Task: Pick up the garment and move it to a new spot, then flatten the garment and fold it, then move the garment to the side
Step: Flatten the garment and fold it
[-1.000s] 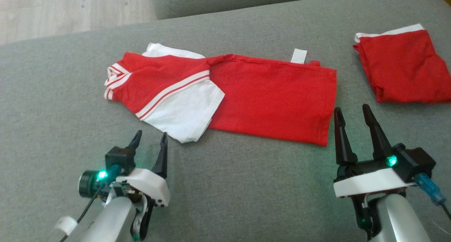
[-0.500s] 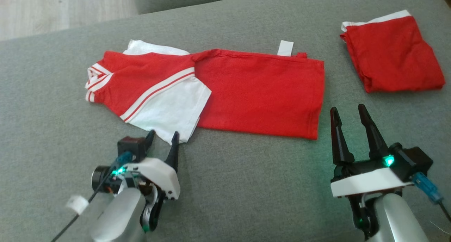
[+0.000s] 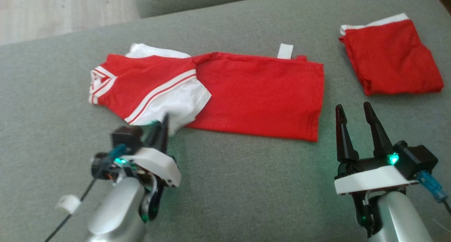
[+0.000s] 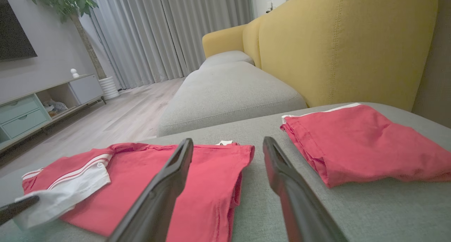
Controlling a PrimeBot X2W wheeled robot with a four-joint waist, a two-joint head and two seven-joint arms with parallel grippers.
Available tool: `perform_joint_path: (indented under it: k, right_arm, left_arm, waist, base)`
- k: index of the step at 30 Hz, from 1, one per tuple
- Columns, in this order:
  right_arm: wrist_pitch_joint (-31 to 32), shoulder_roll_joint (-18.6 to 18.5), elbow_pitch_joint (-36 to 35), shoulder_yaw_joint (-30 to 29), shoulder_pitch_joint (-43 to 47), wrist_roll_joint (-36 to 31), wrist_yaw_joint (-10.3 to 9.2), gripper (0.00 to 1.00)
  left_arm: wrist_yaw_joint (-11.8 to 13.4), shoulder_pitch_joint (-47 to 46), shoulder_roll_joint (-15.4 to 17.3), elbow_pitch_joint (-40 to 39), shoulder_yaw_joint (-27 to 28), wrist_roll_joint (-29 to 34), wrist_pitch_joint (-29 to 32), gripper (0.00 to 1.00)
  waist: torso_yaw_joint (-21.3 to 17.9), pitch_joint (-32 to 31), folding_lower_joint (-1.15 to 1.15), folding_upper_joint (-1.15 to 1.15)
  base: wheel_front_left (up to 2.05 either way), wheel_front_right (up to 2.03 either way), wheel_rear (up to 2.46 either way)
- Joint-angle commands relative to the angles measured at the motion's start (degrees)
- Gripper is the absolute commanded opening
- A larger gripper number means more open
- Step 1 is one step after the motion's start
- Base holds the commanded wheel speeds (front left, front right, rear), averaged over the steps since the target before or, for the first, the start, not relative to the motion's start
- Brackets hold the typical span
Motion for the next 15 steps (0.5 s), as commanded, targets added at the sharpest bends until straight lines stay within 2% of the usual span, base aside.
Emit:
perform_joint_path:
  k: [1, 7, 15]
  right_arm:
    - [-0.6, -0.3, -1.6, 1.0, -1.4, 0.1, -0.04, 1.00]
    - [-0.6, -0.3, -1.1, 0.6, -0.4, -0.2, -0.04, 1.00]
    - [-0.6, -0.3, -0.4, 0.0, 1.0, -0.5, -0.04, 1.00]
  left_arm:
    - [0.6, -1.9, 1.7, -2.6, 3.5, -0.6, -2.3, 0.00]
    - [2.4, -1.9, 5.2, -7.2, 8.6, -1.8, -7.4, 0.00]
    - [4.5, 0.8, 11.7, -13.8, 12.8, -2.5, -6.2, 0.00]
  waist:
    - [1.2, -1.3, 0.00, 0.00]
    - [3.8, -4.1, 0.00, 0.00]
    - [7.3, -7.0, 0.00, 0.00]
  base:
    - [0.00, 0.00, 0.00]
    - [0.00, 0.00, 0.00]
    - [0.00, 0.00, 0.00]
